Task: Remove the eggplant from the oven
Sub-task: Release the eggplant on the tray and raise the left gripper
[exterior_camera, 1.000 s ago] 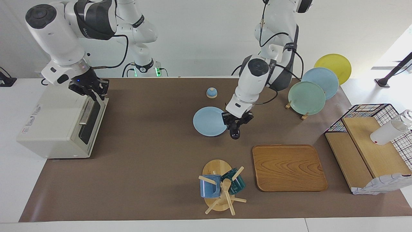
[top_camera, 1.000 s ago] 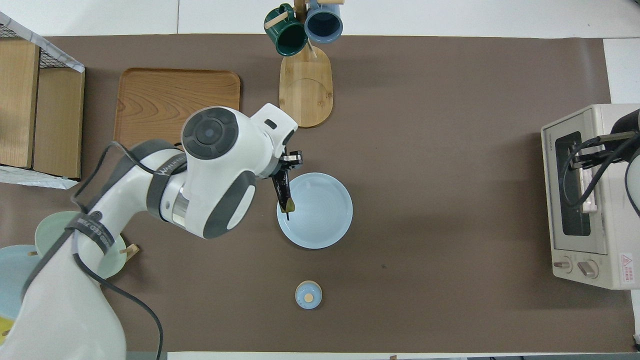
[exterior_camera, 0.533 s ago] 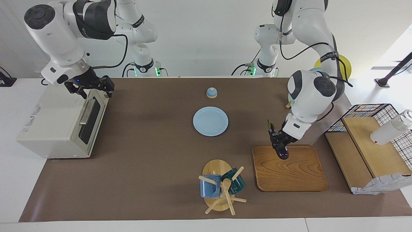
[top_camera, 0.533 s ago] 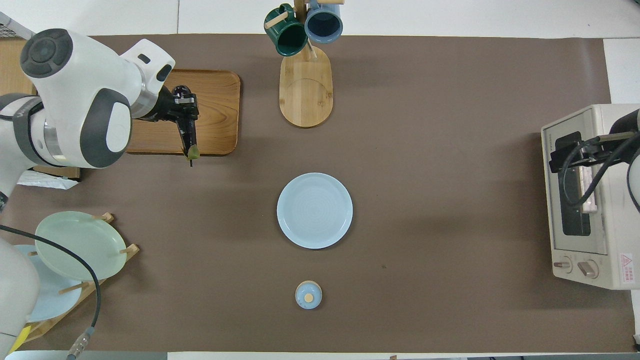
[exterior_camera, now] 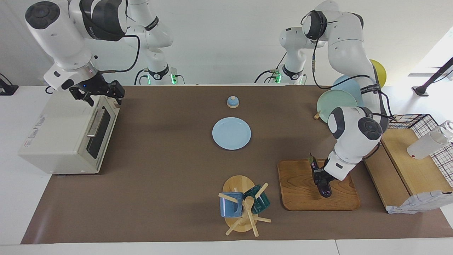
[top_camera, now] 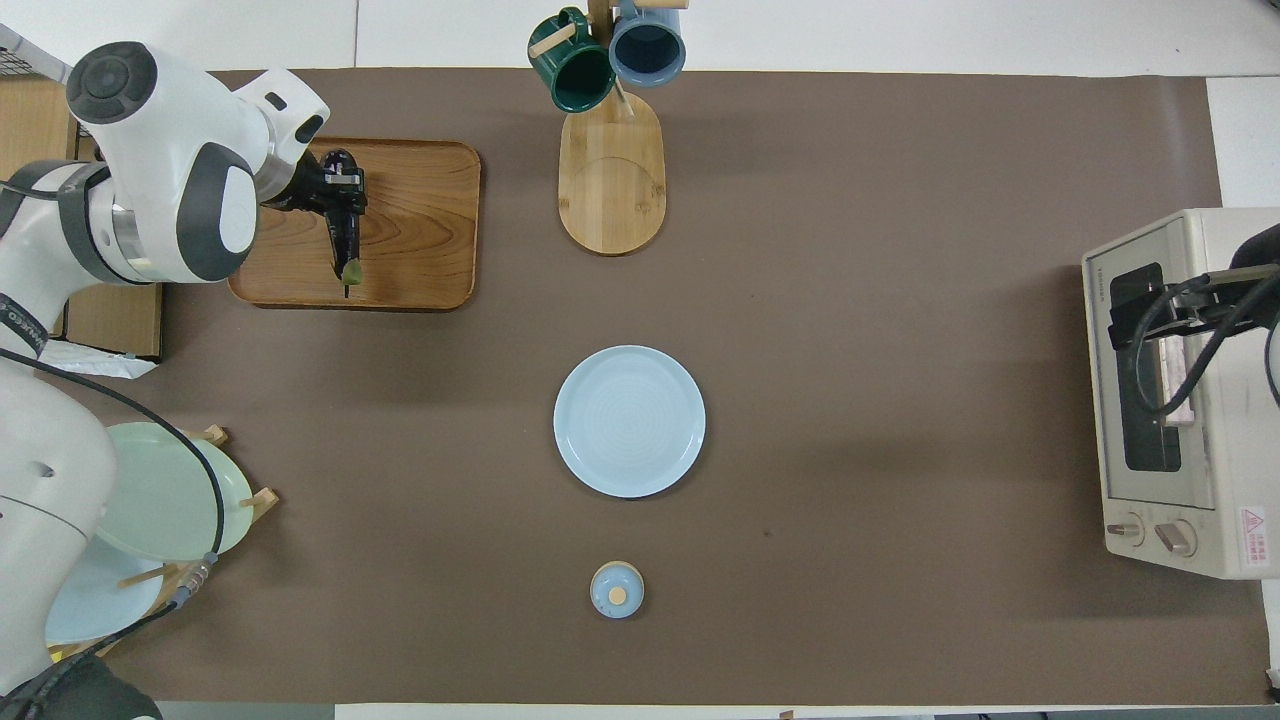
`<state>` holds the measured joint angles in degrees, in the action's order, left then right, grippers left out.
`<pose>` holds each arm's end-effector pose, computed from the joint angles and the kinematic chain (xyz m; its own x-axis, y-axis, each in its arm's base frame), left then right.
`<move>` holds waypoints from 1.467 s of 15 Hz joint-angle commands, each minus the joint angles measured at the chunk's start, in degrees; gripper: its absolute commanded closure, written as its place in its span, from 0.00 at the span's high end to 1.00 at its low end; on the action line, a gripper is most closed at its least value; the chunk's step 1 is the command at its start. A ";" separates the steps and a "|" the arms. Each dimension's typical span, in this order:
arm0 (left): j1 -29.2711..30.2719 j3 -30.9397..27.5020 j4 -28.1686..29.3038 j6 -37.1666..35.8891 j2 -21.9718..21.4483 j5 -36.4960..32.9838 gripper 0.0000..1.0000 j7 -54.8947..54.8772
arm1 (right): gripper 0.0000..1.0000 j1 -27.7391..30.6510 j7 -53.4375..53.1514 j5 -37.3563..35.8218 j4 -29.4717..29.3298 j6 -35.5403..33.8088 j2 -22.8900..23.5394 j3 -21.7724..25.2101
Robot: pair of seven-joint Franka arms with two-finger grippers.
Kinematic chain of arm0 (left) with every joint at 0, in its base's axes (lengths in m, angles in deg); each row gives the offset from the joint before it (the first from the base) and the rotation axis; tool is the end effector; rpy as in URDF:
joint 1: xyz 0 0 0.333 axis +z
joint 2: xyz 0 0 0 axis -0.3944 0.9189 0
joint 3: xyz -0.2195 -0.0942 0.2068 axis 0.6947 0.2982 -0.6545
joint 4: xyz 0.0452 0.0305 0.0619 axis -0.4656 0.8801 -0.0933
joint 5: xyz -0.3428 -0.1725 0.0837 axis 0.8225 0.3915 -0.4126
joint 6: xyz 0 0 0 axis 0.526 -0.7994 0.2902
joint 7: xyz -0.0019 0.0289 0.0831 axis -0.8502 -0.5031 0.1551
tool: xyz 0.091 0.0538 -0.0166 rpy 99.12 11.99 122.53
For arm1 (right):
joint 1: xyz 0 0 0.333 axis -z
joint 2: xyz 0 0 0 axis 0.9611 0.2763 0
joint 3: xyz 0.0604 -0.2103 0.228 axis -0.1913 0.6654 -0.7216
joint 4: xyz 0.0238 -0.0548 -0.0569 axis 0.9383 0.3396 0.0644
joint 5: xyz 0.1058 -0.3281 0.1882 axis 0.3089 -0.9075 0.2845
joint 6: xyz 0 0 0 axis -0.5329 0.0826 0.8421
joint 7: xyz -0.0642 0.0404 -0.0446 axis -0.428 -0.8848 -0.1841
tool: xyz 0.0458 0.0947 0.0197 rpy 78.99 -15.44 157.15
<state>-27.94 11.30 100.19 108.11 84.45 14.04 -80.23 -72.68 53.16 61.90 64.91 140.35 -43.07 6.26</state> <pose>0.7163 -0.1035 0.3324 0.9952 -0.0404 0.0893 -0.0468 -0.9964 0.0708 0.5507 -0.0276 0.5773 0.9895 0.0718 -0.1251 0.0780 -0.9959 0.0457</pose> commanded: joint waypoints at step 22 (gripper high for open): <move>2.24 0.01 2.21 -39.21 -31.18 -1.08 1.00 0.36 | 1.00 -0.75 -3.86 0.77 1.23 -0.48 -2.68 -0.04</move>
<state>-26.49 11.12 98.84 73.22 58.04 13.99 -80.20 -73.79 49.45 62.03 64.97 139.65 -44.98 6.31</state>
